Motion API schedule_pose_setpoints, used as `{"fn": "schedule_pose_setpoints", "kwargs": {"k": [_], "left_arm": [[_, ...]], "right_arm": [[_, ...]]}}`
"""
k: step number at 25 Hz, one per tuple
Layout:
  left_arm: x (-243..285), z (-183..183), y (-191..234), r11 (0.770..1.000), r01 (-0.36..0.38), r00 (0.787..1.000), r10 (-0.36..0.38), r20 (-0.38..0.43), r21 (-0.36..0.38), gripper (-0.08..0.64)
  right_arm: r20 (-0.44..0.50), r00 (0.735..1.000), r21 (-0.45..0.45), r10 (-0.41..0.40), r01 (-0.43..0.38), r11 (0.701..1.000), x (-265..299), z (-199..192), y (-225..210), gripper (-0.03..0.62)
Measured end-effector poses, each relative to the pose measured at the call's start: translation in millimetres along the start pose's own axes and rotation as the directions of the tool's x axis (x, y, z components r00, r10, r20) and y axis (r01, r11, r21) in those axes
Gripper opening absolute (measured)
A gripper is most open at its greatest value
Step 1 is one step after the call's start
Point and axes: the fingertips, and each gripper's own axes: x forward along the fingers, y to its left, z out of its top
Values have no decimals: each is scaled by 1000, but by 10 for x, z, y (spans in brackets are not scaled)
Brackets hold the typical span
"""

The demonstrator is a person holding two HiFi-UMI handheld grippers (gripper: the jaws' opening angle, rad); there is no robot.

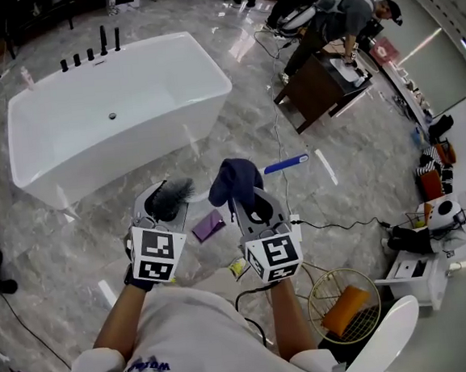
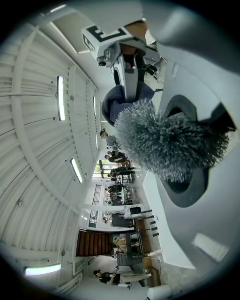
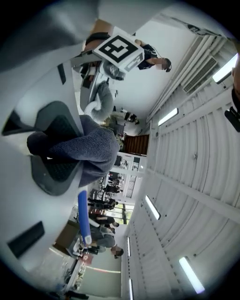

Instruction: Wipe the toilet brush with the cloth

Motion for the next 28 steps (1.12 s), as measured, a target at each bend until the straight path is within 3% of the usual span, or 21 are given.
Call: {"fn": "schedule_pose_setpoints", "kwargs": {"k": [5, 12, 18, 21, 23, 28], "left_arm": [[-49, -17, -18, 1000, -3, 1000, 3, 3, 11, 192], [-143, -37, 97, 1000, 2, 1000, -2, 10, 7, 192], [-164, -31, 108, 1000, 6, 1000, -6, 20, -3, 192], [-177, -21, 120, 1000, 10, 1000, -9, 21, -5, 192], [-165, -33, 116, 1000, 10, 1000, -10, 18, -3, 192], [-131, 11, 4, 999, 29, 999, -30, 26, 15, 192]], "right_arm": [[-22, 988, 32, -151, 152, 988, -205, -85, -618, 66], [-28, 944, 65, -329, 330, 942, -482, -80, -1253, 66], [-38, 876, 130, -481, 481, 867, -697, -122, -1680, 66], [-42, 857, 153, -514, 514, 844, -723, -123, -1741, 66], [-33, 869, 138, -494, 493, 859, -663, -112, -1644, 64], [5, 948, 77, -317, 316, 946, -365, -20, -1065, 64]]}}
